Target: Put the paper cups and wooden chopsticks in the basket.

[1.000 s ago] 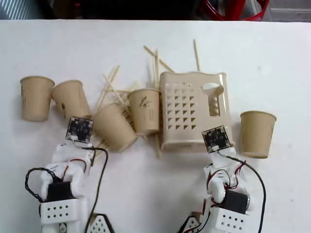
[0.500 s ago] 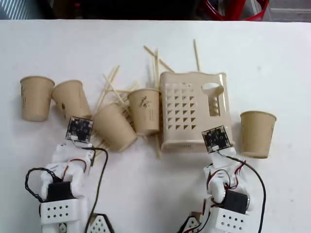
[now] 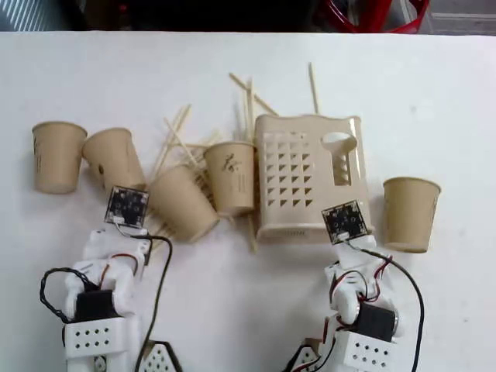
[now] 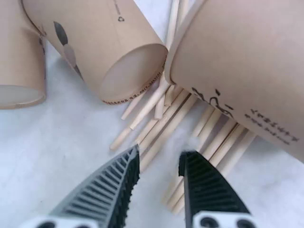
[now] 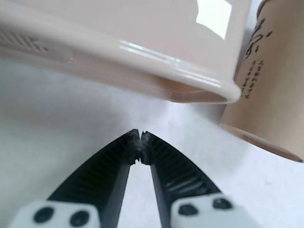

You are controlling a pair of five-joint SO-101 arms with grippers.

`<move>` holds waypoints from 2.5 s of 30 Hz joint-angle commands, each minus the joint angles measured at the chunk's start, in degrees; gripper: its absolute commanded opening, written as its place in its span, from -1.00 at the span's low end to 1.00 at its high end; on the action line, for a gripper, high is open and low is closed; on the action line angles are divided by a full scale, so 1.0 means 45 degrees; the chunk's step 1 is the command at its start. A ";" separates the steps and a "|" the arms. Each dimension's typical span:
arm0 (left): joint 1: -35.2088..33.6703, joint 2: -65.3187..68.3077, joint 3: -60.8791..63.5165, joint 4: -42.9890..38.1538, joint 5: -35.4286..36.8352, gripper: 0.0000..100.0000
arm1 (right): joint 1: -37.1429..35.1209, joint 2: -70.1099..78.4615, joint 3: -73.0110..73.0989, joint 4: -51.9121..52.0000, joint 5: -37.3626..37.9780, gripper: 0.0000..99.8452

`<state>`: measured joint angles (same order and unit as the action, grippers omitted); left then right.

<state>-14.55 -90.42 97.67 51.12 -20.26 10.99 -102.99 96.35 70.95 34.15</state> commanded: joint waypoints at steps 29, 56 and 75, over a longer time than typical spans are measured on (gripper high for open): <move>0.0147 0.0049 -0.0078 -0.0234 0.0156 -0.70 | 0.0459 -0.0068 -0.2872 -0.0635 0.1700 -0.96; 0.0147 0.0049 -0.0078 -0.0234 0.0156 -0.70 | -0.2784 2.3336 -2.5455 0.3761 -0.1739 -0.50; 0.0147 0.0049 -0.0078 -0.0234 0.0156 -0.70 | -0.1319 3.0623 -3.1121 0.5382 -0.1641 -0.50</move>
<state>-14.55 -90.42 97.67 51.12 -20.26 4.66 34.51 -40.97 94.77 26.68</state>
